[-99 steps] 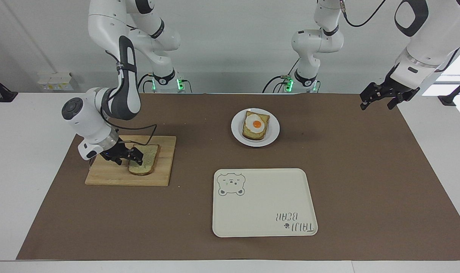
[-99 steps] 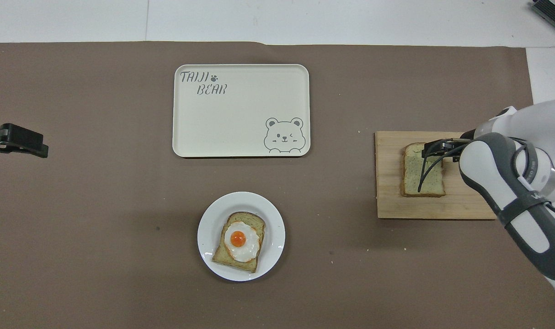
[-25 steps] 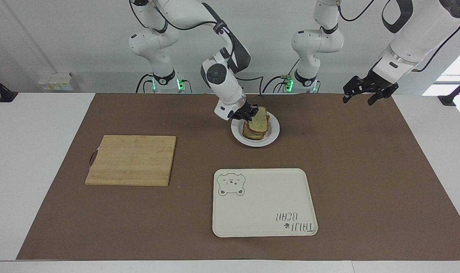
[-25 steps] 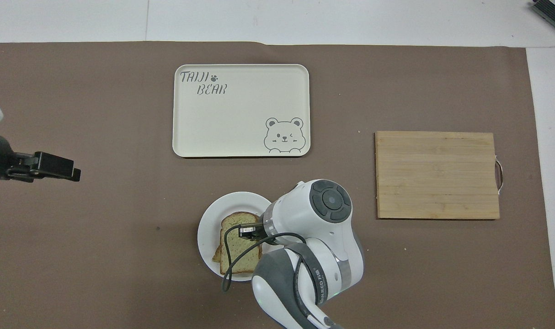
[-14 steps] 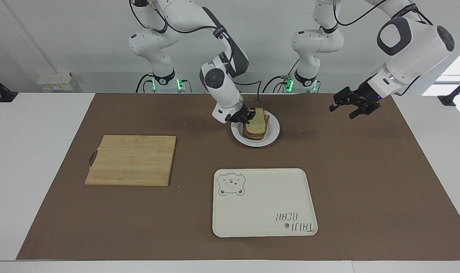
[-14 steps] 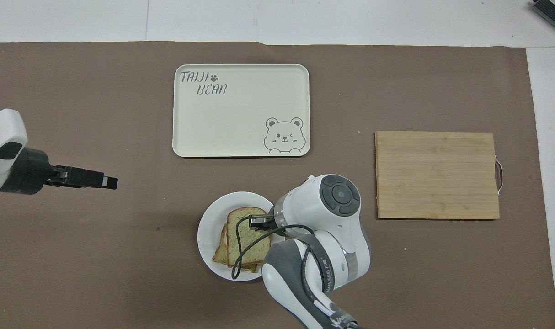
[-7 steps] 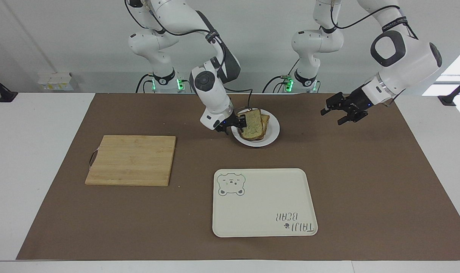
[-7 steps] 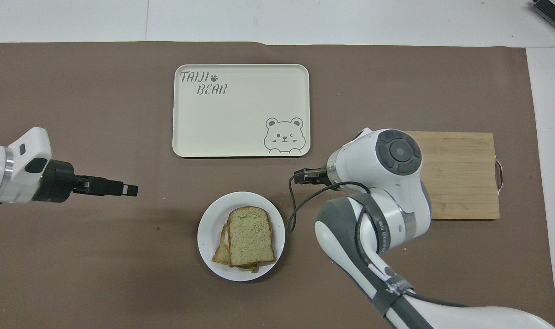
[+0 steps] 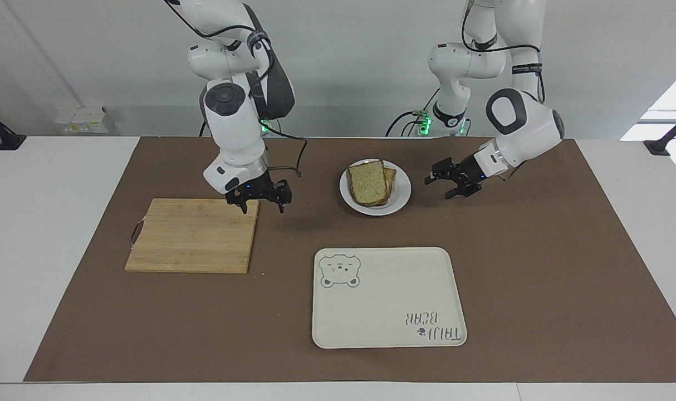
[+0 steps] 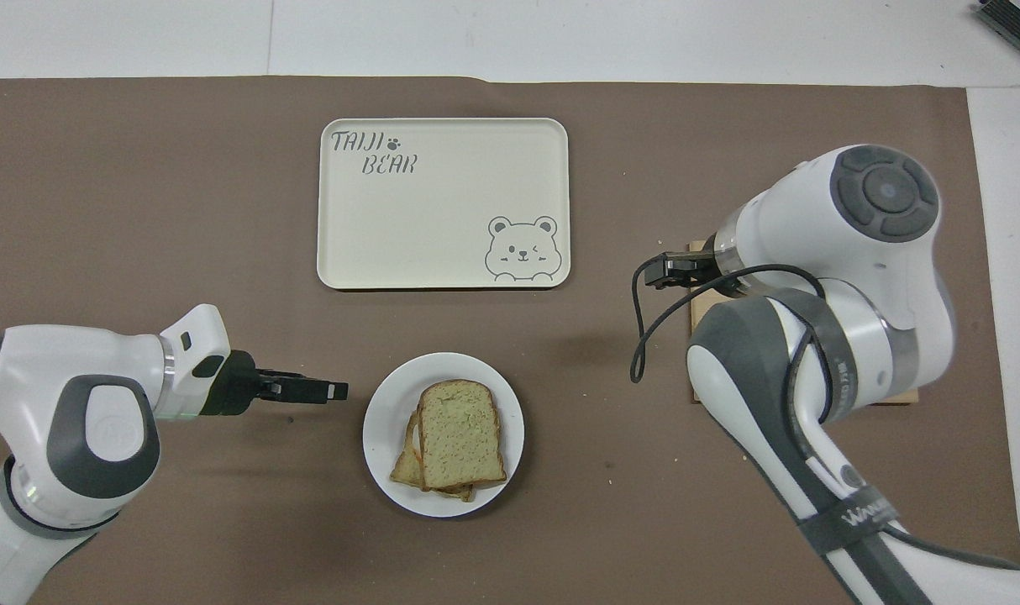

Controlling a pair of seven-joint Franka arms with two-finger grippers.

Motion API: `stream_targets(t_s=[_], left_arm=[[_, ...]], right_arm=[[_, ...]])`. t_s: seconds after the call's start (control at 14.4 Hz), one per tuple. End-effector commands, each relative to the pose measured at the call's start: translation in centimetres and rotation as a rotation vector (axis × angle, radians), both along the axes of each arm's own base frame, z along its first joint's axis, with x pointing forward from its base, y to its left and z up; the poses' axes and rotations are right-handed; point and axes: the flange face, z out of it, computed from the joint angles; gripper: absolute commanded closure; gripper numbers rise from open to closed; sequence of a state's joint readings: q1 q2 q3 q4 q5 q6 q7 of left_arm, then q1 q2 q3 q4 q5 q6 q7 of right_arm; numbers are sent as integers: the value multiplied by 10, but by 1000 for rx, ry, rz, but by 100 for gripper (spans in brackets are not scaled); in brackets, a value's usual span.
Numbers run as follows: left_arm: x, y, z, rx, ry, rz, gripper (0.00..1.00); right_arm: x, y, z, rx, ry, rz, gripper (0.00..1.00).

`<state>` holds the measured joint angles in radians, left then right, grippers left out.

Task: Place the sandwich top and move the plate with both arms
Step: 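Release the bread with the right gripper while the left gripper reaches the plate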

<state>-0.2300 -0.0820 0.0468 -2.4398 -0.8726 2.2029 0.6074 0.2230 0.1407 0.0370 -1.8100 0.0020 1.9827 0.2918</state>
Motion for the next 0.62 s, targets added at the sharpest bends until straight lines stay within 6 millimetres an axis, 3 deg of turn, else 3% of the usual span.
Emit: stream_targets(t_s=[0.0, 0.21, 0.42, 0.55], left_arm=[[-25, -19, -24, 15, -41, 7, 16], [-33, -37, -39, 27, -34, 7, 40], [-45, -45, -50, 26, -5, -8, 51], [-50, -51, -63, 14, 8, -12, 52]], right_arm=[[-5, -23, 43, -18, -42, -12, 0], [-17, -51, 85, -14, -79, -55, 0], [-20, -76, 118, -24, -58, -50, 0], [-21, -90, 133, -29, -42, -46, 0]])
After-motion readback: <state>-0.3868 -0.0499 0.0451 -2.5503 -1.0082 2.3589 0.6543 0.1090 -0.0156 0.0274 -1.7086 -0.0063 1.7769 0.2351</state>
